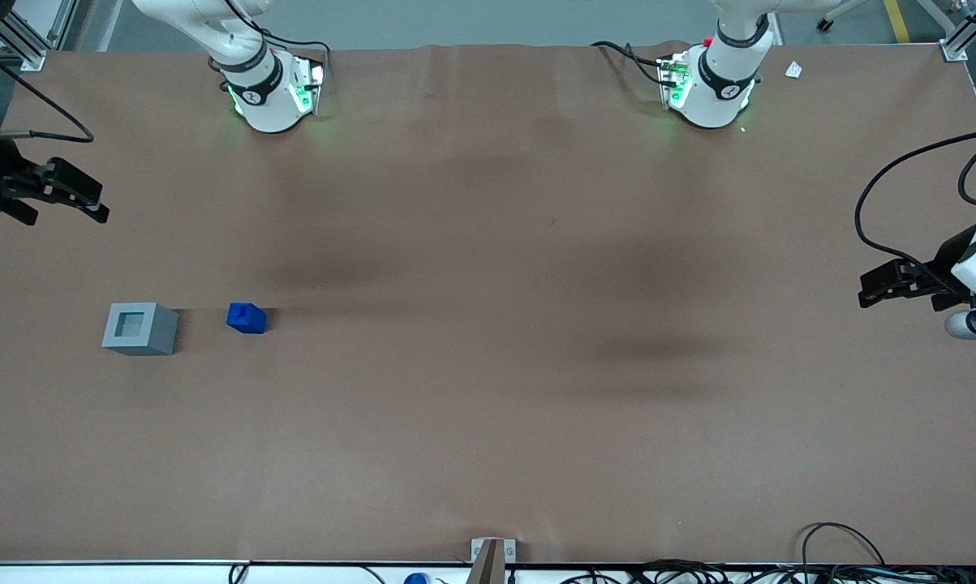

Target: Insert blue part into gray base with right arm

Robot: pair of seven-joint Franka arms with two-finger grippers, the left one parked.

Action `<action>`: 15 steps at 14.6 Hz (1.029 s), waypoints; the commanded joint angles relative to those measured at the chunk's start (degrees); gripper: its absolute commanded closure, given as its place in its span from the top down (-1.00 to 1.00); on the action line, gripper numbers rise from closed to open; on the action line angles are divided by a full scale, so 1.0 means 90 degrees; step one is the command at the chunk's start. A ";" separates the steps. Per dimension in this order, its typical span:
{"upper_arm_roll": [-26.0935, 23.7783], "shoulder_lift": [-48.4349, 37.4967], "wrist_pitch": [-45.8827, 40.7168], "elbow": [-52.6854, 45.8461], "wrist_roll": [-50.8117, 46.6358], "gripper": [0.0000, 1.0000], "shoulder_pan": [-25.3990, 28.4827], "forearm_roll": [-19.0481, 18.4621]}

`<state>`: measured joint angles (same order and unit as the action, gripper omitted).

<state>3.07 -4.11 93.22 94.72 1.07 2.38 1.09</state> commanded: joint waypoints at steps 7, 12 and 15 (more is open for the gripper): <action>-0.0048 0.0095 0.0013 0.0003 -0.0138 1.00 -0.0089 -0.0024; -0.0058 0.0768 0.0296 0.0082 -0.0148 1.00 -0.0021 0.0015; -0.0068 0.0896 0.0928 0.0606 -0.0148 1.00 0.0048 0.0044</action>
<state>2.82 4.39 98.04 96.60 0.50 2.55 1.16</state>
